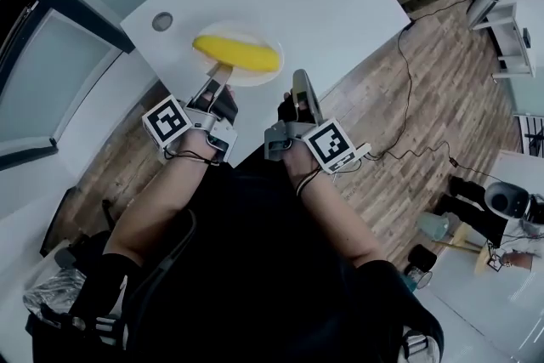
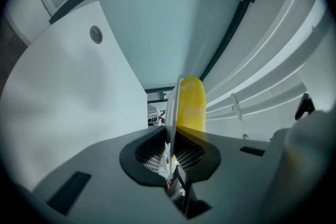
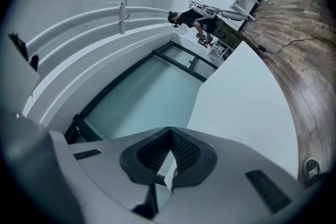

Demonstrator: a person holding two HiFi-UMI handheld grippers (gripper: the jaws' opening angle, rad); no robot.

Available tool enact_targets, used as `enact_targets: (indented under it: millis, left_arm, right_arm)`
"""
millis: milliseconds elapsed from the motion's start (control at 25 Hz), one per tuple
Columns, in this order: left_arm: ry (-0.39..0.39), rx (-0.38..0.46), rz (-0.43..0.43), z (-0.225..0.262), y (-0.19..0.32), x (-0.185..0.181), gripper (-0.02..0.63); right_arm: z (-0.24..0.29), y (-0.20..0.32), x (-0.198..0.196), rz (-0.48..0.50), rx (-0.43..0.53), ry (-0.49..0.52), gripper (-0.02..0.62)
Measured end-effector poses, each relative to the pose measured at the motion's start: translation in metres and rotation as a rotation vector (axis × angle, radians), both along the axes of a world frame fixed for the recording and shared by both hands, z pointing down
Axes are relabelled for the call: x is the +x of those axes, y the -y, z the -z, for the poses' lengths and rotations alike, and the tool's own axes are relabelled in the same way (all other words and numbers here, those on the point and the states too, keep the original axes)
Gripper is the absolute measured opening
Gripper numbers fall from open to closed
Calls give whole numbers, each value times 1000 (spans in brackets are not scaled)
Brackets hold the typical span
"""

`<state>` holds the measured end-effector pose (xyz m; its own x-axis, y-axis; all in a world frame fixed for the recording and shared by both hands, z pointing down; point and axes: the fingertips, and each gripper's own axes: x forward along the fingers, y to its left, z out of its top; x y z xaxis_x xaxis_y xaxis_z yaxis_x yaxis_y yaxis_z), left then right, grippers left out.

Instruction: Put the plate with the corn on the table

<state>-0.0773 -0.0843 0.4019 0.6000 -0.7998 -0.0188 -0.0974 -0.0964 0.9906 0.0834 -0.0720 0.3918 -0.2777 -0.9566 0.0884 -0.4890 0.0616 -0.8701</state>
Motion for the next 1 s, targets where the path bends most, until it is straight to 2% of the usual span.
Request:
enact_targets:
  millis: [280,760,1000]
  left_arm:
    - [20,-33,34,-6,37,6,28]
    - [16,-78,71,-35,77,10,28]
    - [41,-101,77,-56,110,18,29]
  right_arm:
    - [-13,42,-2,51,-38,54,2]
    - [-44,94,-14,148,-101,82,2]
    - [-61,119,-5,141,-139,92,2]
